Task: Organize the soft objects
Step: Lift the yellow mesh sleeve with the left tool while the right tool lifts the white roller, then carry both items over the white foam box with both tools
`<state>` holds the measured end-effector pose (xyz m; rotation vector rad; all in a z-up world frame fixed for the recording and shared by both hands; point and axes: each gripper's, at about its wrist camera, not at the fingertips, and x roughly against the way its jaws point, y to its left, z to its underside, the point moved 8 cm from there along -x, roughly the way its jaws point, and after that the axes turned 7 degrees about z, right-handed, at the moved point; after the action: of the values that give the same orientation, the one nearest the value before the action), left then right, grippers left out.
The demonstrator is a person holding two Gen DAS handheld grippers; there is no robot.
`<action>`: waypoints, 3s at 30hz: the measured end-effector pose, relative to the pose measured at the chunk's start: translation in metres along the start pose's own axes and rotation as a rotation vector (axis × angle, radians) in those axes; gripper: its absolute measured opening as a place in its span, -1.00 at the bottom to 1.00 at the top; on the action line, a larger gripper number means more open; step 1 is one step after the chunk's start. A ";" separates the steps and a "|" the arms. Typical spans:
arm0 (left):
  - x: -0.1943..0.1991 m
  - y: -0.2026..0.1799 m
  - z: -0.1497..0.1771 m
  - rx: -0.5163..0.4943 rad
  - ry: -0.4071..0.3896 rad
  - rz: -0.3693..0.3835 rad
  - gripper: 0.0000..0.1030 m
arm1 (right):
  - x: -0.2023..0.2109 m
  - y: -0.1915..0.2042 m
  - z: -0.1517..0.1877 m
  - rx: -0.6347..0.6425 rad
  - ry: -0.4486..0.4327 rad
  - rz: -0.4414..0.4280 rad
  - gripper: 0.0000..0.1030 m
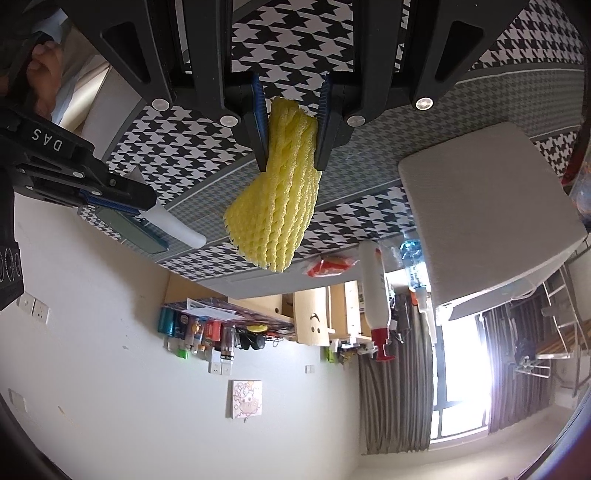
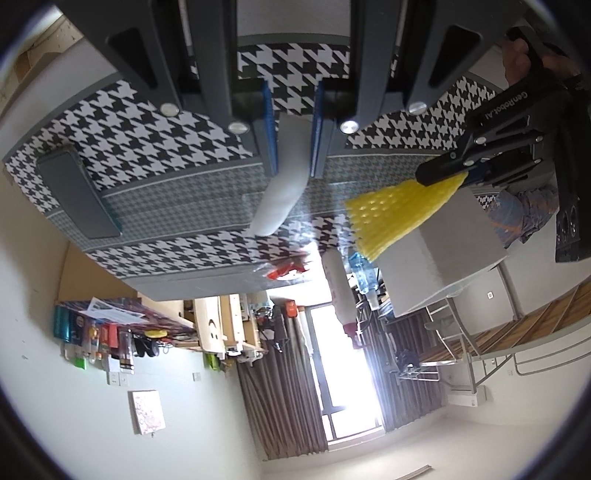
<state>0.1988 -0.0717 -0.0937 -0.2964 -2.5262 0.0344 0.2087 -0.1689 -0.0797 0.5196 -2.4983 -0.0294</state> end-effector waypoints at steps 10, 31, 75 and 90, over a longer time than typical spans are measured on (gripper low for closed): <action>0.007 0.011 -0.004 0.015 -0.025 -0.013 -0.53 | -0.005 0.012 -0.009 0.026 -0.010 -0.015 -0.60; 0.019 0.033 -0.033 0.012 -0.089 -0.052 -0.53 | -0.011 0.039 -0.034 0.067 -0.051 -0.061 -0.60; 0.040 0.078 -0.072 0.050 -0.173 -0.163 -0.53 | -0.023 0.084 -0.087 0.127 -0.114 -0.155 -0.60; 0.047 0.106 -0.082 0.099 -0.188 -0.228 -0.53 | -0.029 0.105 -0.105 0.149 -0.127 -0.179 -0.60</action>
<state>0.2290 0.0388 -0.0090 0.0372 -2.7183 0.1016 0.2505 -0.0509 0.0059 0.8252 -2.5822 0.0565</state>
